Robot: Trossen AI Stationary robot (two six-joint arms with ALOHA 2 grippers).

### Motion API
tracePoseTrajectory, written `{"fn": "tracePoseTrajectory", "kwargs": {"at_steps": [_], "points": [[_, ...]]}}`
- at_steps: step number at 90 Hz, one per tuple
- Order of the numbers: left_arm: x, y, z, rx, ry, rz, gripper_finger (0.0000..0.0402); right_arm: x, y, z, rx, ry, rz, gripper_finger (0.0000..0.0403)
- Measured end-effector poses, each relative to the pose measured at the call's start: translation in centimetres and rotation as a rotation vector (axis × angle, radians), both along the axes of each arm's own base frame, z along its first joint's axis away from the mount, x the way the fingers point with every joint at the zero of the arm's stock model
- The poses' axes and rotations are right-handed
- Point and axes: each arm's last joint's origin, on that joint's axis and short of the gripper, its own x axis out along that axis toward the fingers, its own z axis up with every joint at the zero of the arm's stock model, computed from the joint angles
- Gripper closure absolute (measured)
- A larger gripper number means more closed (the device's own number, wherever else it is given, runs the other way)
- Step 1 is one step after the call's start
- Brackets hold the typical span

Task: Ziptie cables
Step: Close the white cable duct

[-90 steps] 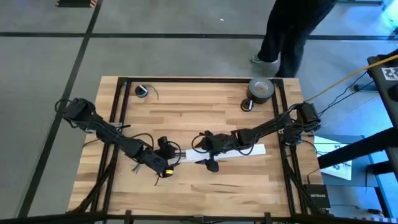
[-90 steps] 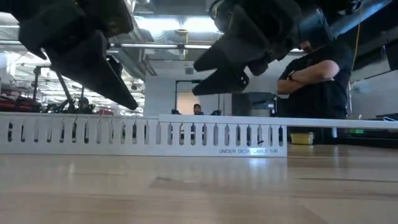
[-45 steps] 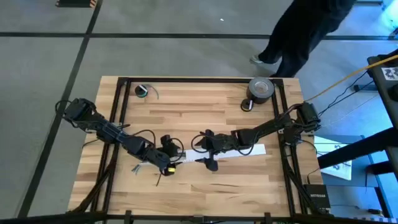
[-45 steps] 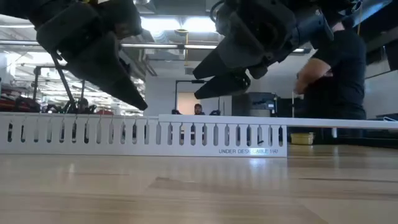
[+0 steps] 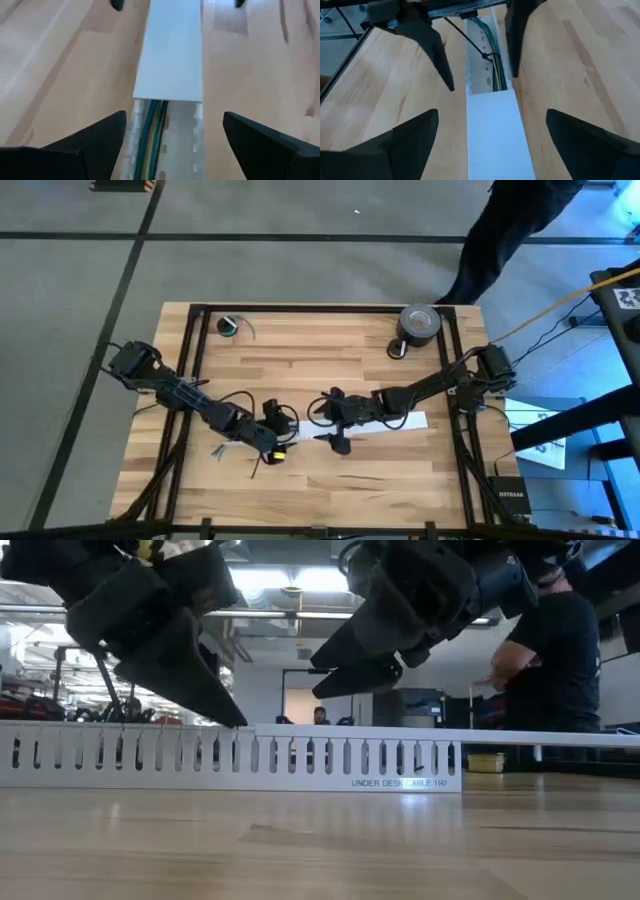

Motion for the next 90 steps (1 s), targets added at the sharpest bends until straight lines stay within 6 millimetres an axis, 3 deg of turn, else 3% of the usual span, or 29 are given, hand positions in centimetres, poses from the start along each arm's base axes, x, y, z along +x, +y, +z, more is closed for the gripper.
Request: {"fn": "tracePoseTrajectory", "kwargs": {"at_steps": [16,31,59,76,90], "points": [[-1.3,0.5,-0.9,-0.03,0.015,0.039,0.0082,0.0,0.0,0.0,-0.003,0.003,0.002,0.0045],[-0.9,0.1,0.3,-0.087,-0.081,-0.017,0.0082,-0.1,0.0,-0.1,-0.007,0.019,0.003,0.0045],[-0.4,0.9,-0.5,-0.029,-0.044,-0.012,0.0082,-0.1,0.0,-0.2,-0.025,0.014,0.005,0.0045],[-0.3,0.9,0.3,-0.016,-0.085,-0.044,0.0082,0.2,0.0,-1.1,-0.029,0.03,0.005,0.0045],[-0.2,2.1,-0.1,0.01,-0.021,-0.055,0.0082,0.3,0.1,-1.9,-0.02,0.048,0.023,0.0045]]}}
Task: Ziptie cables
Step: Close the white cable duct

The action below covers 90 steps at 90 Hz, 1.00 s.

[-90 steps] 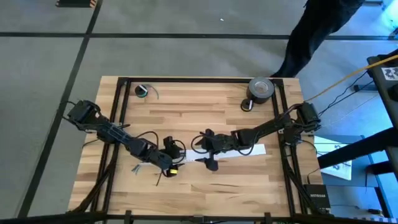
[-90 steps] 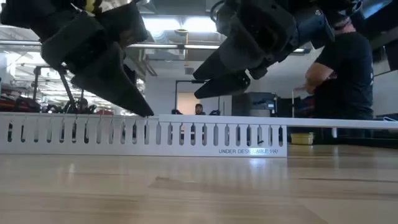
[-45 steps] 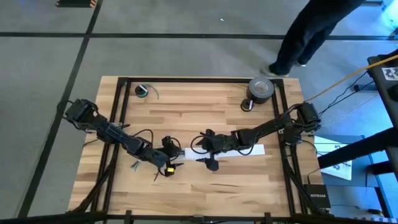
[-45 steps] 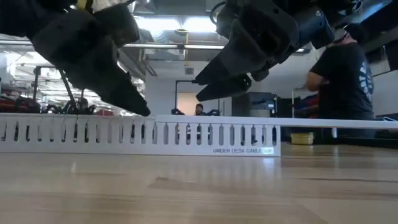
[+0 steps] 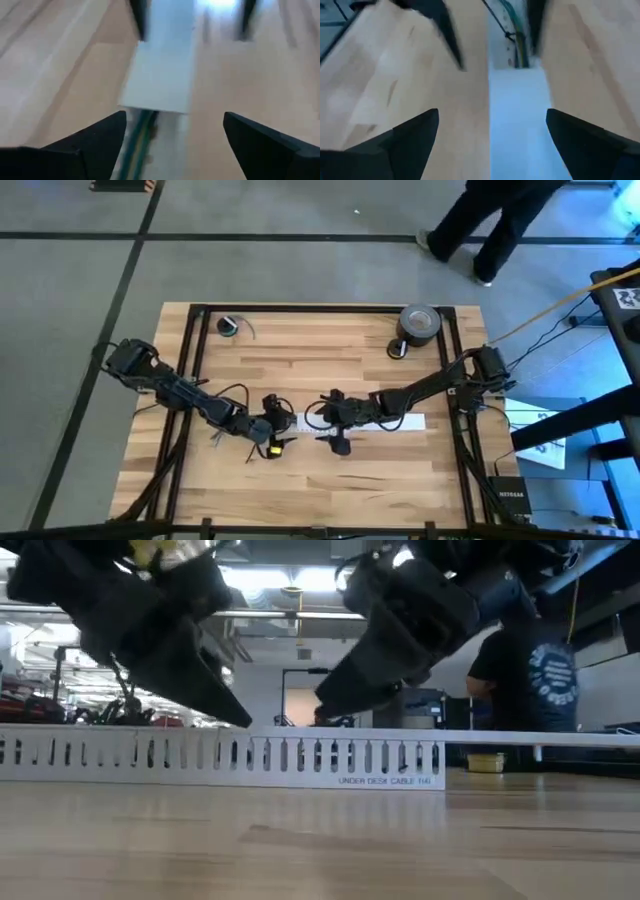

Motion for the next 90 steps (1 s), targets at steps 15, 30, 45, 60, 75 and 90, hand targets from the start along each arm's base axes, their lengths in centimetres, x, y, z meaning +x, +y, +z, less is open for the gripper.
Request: {"fn": "tracePoseTrajectory", "kwargs": {"at_steps": [15,30,45,60,75,90], "points": [[0.2,1.4,-0.3,-0.004,0.032,0.012,0.0082,0.2,0.0,0.1,0.005,-0.018,0.005,0.0045],[0.0,1.8,-1.1,-0.082,0.03,-0.022,0.0082,0.2,0.0,0.1,0.0,-0.021,0.005,0.0045],[-0.1,1.7,-1.2,-0.096,0.016,-0.024,0.0094,0.2,-0.1,0.1,-0.032,-0.03,-0.009,0.0045],[0.2,1.6,-0.9,-0.092,-0.016,-0.038,0.0133,0.2,-0.1,0.1,-0.032,-0.03,-0.009,0.0045],[0.1,1.6,-0.9,-0.091,-0.014,-0.038,0.0162,0.2,0.0,0.1,-0.032,-0.03,-0.009,0.0045],[0.1,1.6,-0.9,-0.091,-0.014,-0.038,0.0164,0.2,-0.1,0.1,-0.032,-0.03,-0.009,0.0045]]}}
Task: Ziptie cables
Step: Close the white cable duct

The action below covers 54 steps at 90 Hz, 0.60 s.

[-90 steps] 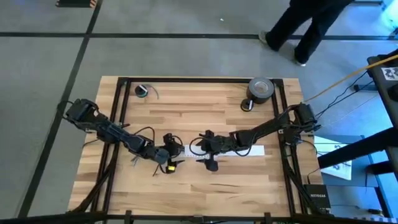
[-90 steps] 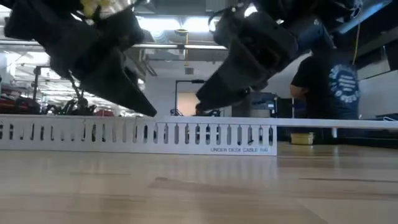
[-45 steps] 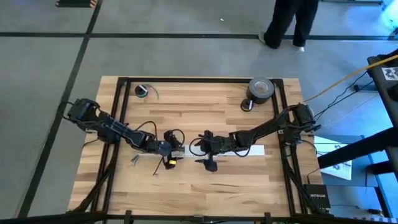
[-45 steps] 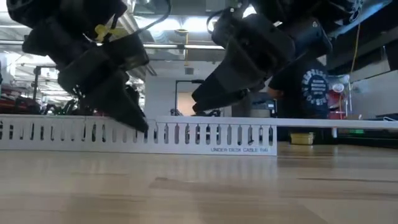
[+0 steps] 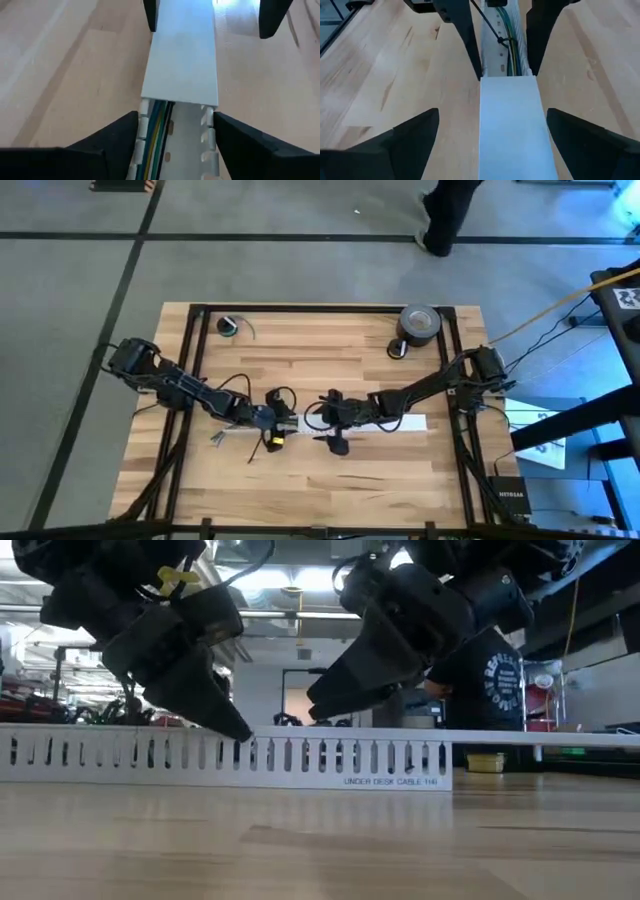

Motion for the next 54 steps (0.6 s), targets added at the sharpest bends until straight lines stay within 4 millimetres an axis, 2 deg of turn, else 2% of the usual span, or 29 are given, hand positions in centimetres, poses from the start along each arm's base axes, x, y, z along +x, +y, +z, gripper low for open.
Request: {"fn": "tracePoseTrajectory", "kwargs": {"at_steps": [15,54], "points": [[0.0,0.0,0.0,0.0,0.0,0.0,0.0164,0.5,0.2,0.6,-0.002,0.041,0.015,0.0045],[-0.1,-0.2,0.0,-0.006,0.001,-0.002,0.0164,0.9,0.1,-0.9,-0.044,0.107,-0.015,0.0045]]}}
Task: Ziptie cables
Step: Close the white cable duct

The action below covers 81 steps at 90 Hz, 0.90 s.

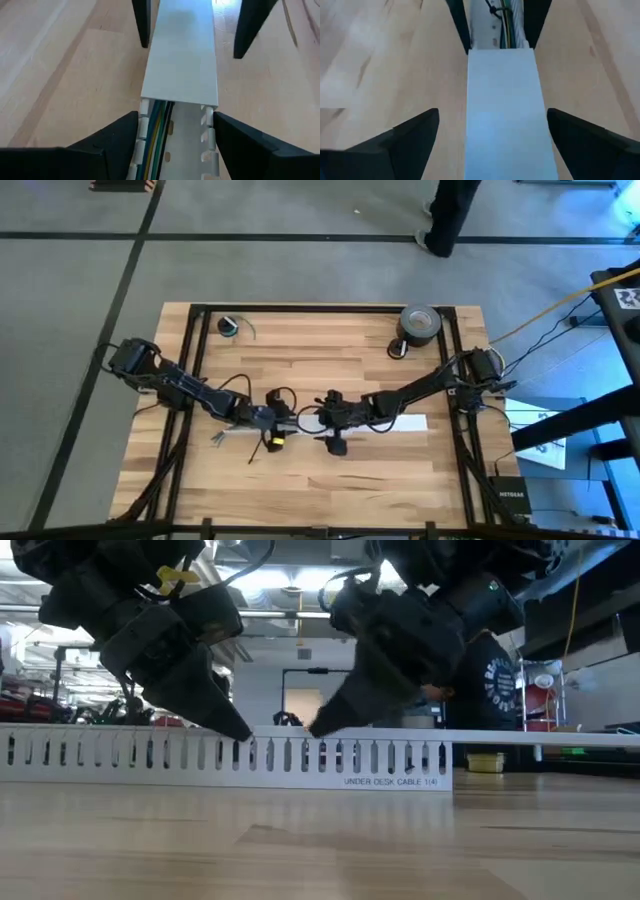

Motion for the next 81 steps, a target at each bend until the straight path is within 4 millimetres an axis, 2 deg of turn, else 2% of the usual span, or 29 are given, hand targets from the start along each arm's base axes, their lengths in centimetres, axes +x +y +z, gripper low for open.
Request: {"fn": "tracePoseTrajectory", "kwargs": {"at_steps": [12,20,44,52,73,81], "points": [[0.01,-0.01,0.01,0.0,0.0,-0.001,0.0164,0.03,-0.26,-0.02,-0.01,0.002,-0.015,0.0047],[0.01,-0.01,0.01,-0.001,0.0,-0.001,0.0164,0.02,-0.31,-0.04,-0.013,0.006,-0.016,0.0062],[0.01,-0.02,0.01,-0.001,0.0,-0.002,0.0164,-0.08,-0.33,-0.16,-0.028,0.02,-0.004,0.0163],[0.01,-0.02,0.0,-0.001,0.0,-0.002,0.0164,-0.09,-0.33,-0.17,-0.029,0.021,-0.004,0.0185],[0.01,-0.02,0.01,-0.001,-0.001,-0.001,0.0164,-0.05,-0.32,-0.13,-0.028,0.015,-0.004,0.0177],[0.0,-0.02,0.0,-0.001,0.001,-0.002,0.0164,0.04,-0.3,-0.02,-0.023,-0.002,-0.004,0.0186]]}}
